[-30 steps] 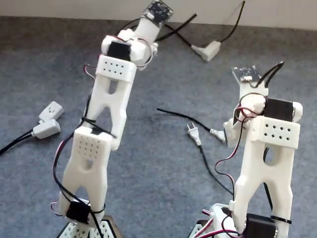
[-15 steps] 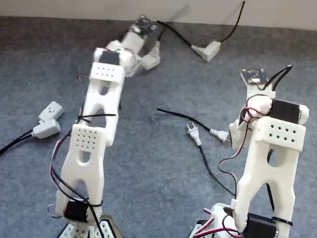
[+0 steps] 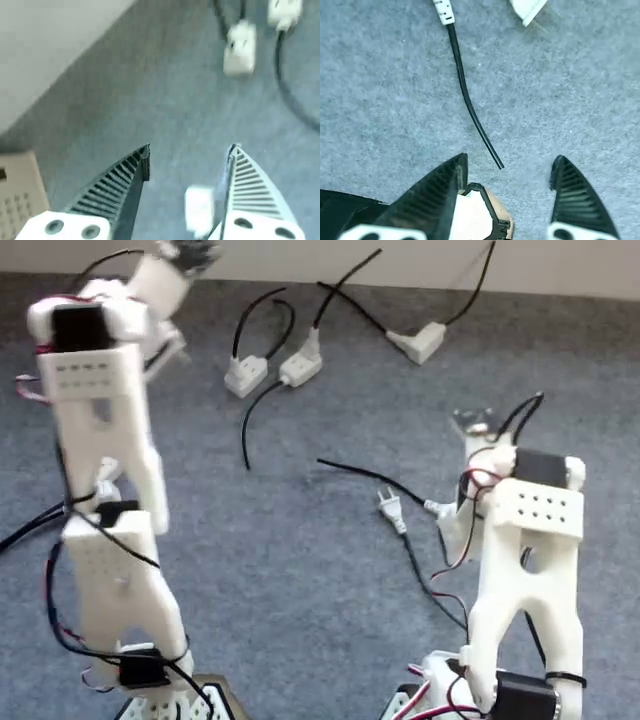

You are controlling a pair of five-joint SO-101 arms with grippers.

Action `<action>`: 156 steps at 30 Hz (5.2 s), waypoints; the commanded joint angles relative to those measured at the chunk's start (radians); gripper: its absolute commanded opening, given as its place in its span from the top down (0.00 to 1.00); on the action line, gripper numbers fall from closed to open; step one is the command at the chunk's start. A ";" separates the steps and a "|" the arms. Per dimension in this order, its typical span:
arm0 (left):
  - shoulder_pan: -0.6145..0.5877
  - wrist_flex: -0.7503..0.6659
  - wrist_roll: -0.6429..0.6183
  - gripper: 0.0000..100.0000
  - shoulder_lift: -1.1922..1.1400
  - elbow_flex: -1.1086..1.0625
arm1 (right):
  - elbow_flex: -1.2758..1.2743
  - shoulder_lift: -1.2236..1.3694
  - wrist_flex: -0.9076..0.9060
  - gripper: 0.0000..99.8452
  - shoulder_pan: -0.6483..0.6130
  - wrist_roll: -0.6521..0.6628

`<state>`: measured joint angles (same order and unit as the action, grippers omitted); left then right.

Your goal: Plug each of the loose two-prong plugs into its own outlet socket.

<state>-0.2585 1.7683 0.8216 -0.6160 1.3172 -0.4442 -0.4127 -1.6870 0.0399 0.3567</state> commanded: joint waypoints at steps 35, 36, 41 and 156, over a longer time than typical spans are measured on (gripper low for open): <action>-0.398 -0.921 0.672 0.81 0.625 -1.863 | -0.012 -0.031 0.018 0.74 -0.028 0.003; -0.389 -0.921 0.672 0.84 0.625 -1.863 | -0.012 -0.031 0.018 0.74 -0.027 0.003; -0.354 -0.927 0.671 0.94 0.625 -1.859 | -0.013 -0.031 0.018 0.74 -0.025 0.003; 0.464 -0.074 -0.074 0.84 -0.223 -0.708 | -0.012 -0.031 0.012 0.74 0.059 0.114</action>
<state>0.1987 1.6471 0.8707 -0.6544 0.2816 -0.4580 -0.4127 -1.6763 0.0660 0.4135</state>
